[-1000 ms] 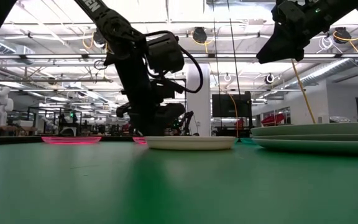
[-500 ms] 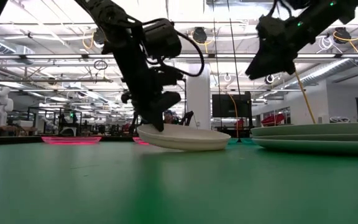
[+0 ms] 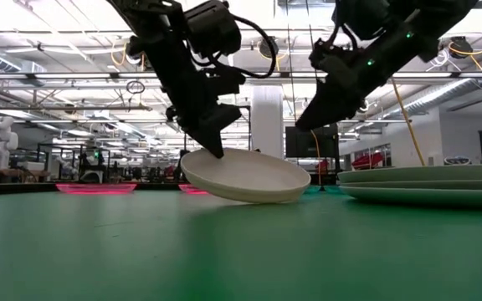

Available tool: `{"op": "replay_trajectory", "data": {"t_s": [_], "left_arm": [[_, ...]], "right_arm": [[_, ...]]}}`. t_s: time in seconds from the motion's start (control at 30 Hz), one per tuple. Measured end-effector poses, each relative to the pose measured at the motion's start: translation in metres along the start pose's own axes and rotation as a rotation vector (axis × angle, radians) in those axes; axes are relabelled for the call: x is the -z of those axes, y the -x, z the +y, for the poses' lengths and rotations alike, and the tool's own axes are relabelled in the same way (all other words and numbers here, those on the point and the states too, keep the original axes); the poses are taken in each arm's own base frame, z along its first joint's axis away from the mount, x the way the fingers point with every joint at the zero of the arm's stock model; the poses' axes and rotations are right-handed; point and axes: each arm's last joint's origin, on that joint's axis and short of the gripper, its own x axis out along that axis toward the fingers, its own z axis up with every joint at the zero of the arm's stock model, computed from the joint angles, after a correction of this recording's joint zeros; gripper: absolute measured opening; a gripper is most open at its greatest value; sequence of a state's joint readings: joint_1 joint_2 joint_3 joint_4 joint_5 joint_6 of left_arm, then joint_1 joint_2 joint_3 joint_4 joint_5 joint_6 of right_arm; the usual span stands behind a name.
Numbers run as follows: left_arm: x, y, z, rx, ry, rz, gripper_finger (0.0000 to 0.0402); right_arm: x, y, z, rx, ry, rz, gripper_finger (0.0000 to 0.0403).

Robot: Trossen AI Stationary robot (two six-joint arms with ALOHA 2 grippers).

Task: Stack plastic plates
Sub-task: Stack the white plate on top of the green plate

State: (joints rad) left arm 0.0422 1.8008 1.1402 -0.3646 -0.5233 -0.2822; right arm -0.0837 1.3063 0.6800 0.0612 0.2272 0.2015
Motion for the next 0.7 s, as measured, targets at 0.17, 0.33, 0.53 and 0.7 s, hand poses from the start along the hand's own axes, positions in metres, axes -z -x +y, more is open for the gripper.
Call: {"op": "replay_trajectory", "data": {"t_s": [0.17, 0.33, 0.53, 0.7], "left_arm": [[0.001, 0.006, -0.009, 0.0, -0.015, -0.028, 0.0014], [-0.002, 0.01, -0.015, 0.011, -0.029, -0.059, 0.0014], [-0.003, 0.014, -0.022, 0.024, -0.038, -0.089, 0.0014], [-0.004, 0.015, -0.023, 0.028, -0.035, -0.098, 0.0014]], "right_arm": [[0.004, -0.014, 0.002, 0.006, 0.022, 0.001, 0.0166], [0.007, -0.03, 0.0, 0.019, -0.02, -0.013, 0.0171], [0.013, -0.044, -0.007, 0.019, -0.101, 0.022, 0.0165], [0.011, -0.048, -0.007, -0.031, -0.135, -0.01, 0.0151]]}}
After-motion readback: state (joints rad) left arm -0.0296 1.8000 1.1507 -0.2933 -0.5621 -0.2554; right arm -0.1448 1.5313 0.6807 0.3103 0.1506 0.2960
